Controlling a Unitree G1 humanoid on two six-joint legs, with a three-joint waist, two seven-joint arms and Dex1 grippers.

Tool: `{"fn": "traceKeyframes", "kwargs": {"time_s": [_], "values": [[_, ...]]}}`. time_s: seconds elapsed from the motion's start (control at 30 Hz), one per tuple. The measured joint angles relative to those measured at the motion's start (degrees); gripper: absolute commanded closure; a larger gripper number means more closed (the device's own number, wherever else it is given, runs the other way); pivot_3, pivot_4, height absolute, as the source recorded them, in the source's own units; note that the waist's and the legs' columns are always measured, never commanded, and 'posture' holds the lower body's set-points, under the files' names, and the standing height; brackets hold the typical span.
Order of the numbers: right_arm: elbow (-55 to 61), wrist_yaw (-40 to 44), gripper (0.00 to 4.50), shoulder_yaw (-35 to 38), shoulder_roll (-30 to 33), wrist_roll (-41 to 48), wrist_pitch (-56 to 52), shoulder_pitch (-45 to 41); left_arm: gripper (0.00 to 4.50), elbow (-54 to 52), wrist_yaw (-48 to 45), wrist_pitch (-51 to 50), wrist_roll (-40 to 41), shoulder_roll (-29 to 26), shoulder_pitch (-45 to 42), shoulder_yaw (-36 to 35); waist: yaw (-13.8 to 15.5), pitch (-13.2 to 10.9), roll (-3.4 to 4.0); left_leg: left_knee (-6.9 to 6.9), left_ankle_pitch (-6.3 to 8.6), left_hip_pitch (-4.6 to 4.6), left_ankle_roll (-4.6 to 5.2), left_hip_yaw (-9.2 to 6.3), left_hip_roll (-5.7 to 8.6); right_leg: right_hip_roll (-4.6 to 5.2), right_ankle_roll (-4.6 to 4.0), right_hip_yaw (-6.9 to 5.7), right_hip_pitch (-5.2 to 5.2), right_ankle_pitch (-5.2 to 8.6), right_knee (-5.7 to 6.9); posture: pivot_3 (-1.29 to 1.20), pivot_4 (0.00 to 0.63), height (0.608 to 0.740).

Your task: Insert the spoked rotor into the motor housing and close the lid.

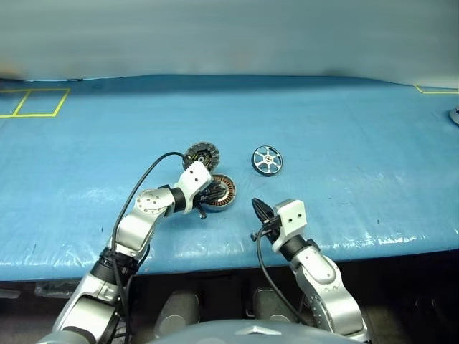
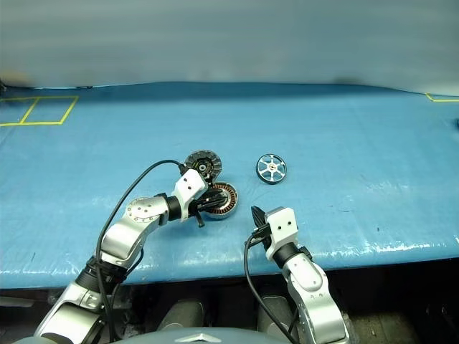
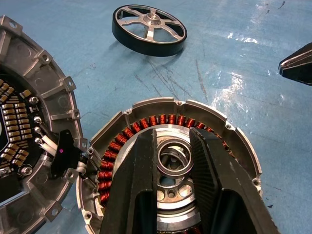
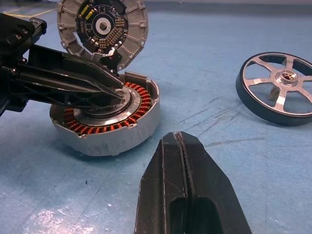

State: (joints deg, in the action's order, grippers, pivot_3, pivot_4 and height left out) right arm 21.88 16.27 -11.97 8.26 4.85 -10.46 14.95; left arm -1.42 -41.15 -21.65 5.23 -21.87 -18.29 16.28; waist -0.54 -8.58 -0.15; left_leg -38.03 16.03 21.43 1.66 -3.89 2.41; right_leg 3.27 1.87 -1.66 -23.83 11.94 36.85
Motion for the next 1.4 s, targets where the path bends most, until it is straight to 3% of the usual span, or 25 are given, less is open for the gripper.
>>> {"fn": "traceKeyframes", "kwargs": {"time_s": [0.07,0.4,0.53,0.7,0.93,1.13,1.27,1.4], "values": [[0.0,-0.1,4.50,0.0,0.0,0.0,0.0,0.0,3.85,0.8,0.0,0.0,-0.1,0.1,-0.2,0.0,0.0,0.0,0.00,-0.01,0.00,0.00,0.00,0.00,0.00,-0.01,0.00,0.00,0.01,0.00,0.00,0.00,0.150,0.740],[0.1,-0.5,4.50,-0.2,-0.6,-0.1,0.0,-0.7,0.53,1.4,0.2,0.0,0.6,1.3,-0.3,-1.4,0.1,0.0,-0.01,-0.05,0.00,0.01,0.01,0.00,0.02,0.03,-0.02,0.00,0.03,-0.04,0.00,0.00,0.150,0.740],[0.7,-0.3,4.50,-1.0,-0.4,-0.1,-0.1,-0.9,0.53,-1.2,-1.8,0.0,4.0,1.6,1.3,-2.2,-0.1,0.0,0.00,-0.04,-0.01,0.01,-0.01,0.01,0.00,0.02,-0.14,0.01,0.00,-0.11,0.00,0.00,0.150,0.740],[1.8,-0.3,4.50,-1.0,-0.2,0.5,-1.6,-1.5,2.17,-4.8,-2.5,-0.5,6.1,1.1,2.8,-3.6,-0.1,0.0,0.00,-0.06,0.00,0.00,0.00,0.01,0.00,0.02,-0.13,0.01,0.01,-0.11,0.00,0.00,0.150,0.740],[6.6,-2.9,4.50,-1.1,-1.2,2.1,-17.9,-10.6,4.48,-12.1,-0.5,0.1,8.9,0.7,10.9,-8.0,-0.1,0.0,0.01,-0.06,-0.02,-0.01,-0.01,0.00,-0.01,0.02,-0.15,0.01,0.01,-0.12,0.03,0.00,0.150,0.740],[5.4,-2.3,4.50,-5.2,-0.9,1.2,-26.4,-19.6,4.48,-12.5,2.5,9.7,8.4,3.1,20.2,-9.8,-0.1,0.0,0.01,-0.02,-0.01,0.00,-0.01,-0.02,0.00,0.05,-0.19,-0.01,0.00,-0.13,-0.01,0.00,0.150,0.740],[1.7,-1.1,4.50,-7.9,0.5,0.2,-30.0,-22.3,4.48,-12.3,3.8,19.6,6.9,5.0,25.8,-9.8,0.2,0.0,0.00,-0.04,0.01,0.04,0.03,0.01,0.06,0.15,-0.19,-0.03,0.00,-0.13,-0.06,0.00,0.150,0.740],[-1.1,-0.6,4.50,-9.0,0.4,-0.1,-32.7,-24.7,4.48,-11.3,5.9,22.6,6.5,6.7,29.2,-10.2,0.0,0.0,0.01,-0.05,0.05,0.04,0.11,0.02,0.04,0.12,-0.19,-0.06,0.00,-0.13,-0.03,0.00,0.150,0.740]]}}
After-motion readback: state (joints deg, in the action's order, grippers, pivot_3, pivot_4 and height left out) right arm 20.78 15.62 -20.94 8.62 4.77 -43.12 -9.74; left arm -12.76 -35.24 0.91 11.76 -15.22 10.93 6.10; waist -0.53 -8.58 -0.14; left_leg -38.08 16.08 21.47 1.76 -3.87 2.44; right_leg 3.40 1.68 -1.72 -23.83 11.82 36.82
